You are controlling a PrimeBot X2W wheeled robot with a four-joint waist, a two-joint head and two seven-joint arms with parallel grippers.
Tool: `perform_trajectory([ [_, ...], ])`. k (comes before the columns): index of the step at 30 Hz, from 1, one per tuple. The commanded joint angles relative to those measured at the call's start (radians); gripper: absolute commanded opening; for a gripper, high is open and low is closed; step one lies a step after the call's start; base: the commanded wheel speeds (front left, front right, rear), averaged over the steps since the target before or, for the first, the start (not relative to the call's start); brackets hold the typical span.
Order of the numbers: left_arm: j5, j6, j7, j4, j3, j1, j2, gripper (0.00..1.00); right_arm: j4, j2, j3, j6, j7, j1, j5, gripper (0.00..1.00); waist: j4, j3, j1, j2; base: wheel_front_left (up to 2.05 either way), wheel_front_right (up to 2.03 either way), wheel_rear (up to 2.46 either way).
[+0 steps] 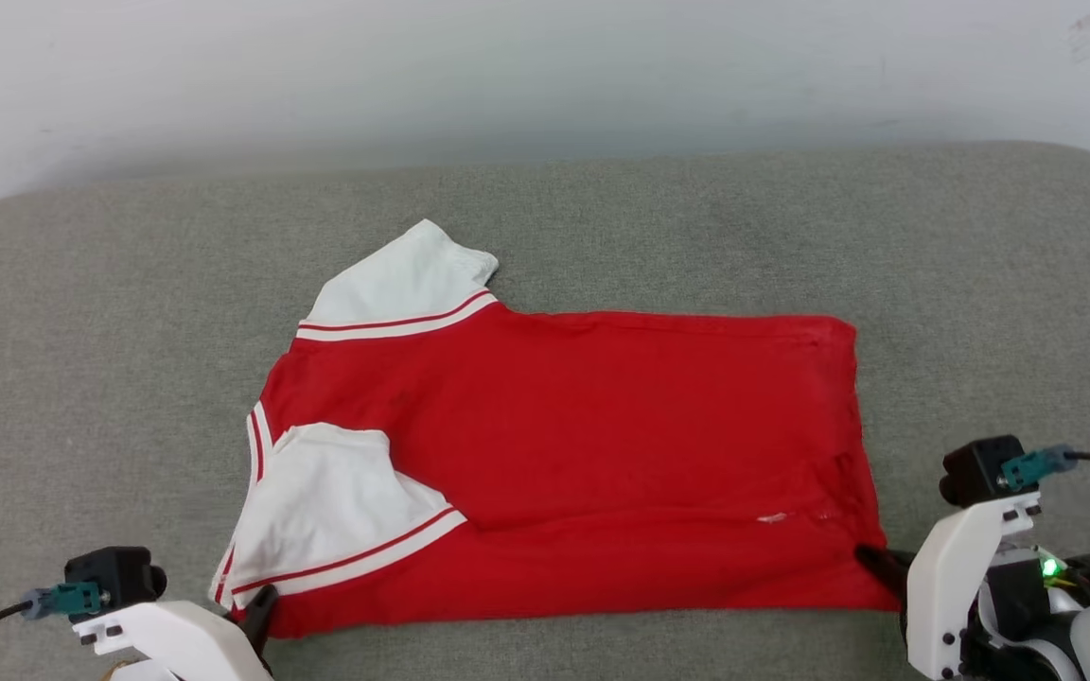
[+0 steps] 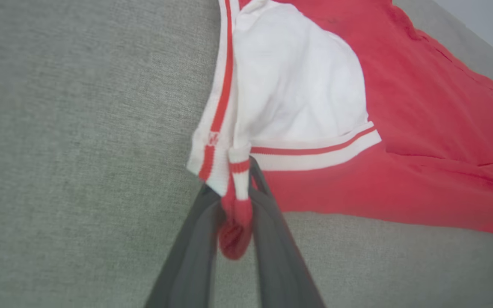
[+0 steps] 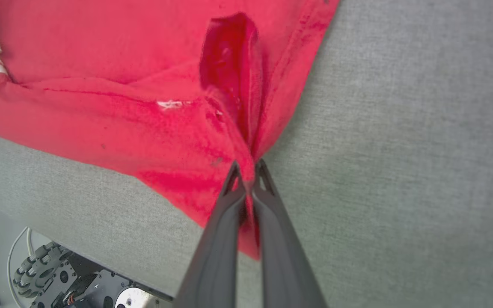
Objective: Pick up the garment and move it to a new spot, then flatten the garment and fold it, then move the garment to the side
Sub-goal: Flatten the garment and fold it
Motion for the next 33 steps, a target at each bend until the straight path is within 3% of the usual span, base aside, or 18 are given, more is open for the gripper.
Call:
perform_trajectory([
  [1, -0.007, 0.001, -0.008, 0.013, 0.002, 0.008, -0.009, 0.69, 0.009, 0.002, -0.006, 0.0, -0.006, 0.02, -0.011, 0.64, -0.003, 0.001, 0.0, 0.0, 0.0, 0.0, 0.0],
  [2, -0.01, -0.005, -0.012, 0.026, -0.002, 0.013, -0.017, 1.0, 0.018, 0.01, -0.006, 0.0, -0.012, 0.03, -0.01, 1.0, -0.004, 0.001, 0.0, 0.0, 0.0, 0.0, 0.0],
  [6, -0.008, -0.022, -0.049, 0.077, -0.003, -0.015, -0.043, 1.0, 0.04, 0.024, -0.01, 0.0, -0.087, 0.043, -0.024, 1.0, -0.011, -0.001, 0.0, 0.0, 0.0, 0.0, 0.0],
  [14, 0.073, -0.029, -0.185, 0.069, 0.025, -0.088, -0.039, 1.0, -0.031, 0.066, -0.067, 0.0, -0.436, 0.023, -0.118, 1.0, -0.034, -0.034, 0.0, 0.0, 0.0, 0.0, 0.0],
  [18, 0.116, -0.027, -0.215, 0.052, 0.018, -0.155, -0.035, 1.0, -0.071, 0.106, -0.107, 0.0, -0.551, 0.016, -0.166, 1.0, -0.043, -0.034, 0.0, 0.0, 0.0, 0.0, 0.0],
  [23, 0.155, -0.044, -0.207, 0.062, 0.007, -0.292, -0.017, 1.0, -0.149, 0.15, -0.14, 0.0, -0.605, -0.013, -0.219, 1.0, -0.067, 0.022, 0.0, 0.0, 0.0, 0.0, 0.0],
  [29, 0.189, -0.064, -0.166, 0.104, 0.009, -0.515, 0.014, 1.0, -0.249, 0.185, -0.161, 0.0, -0.633, -0.074, -0.24, 1.0, -0.11, 0.163, 0.0, 0.0, 0.0, 0.0, 0.0],
  [33, 0.19, -0.102, -0.095, 0.164, 0.0, -0.669, 0.047, 1.0, -0.288, 0.197, -0.166, 0.0, -0.644, -0.117, -0.248, 1.0, -0.144, 0.257, 0.0, 0.0, 0.0, 0.0, 0.0],
])
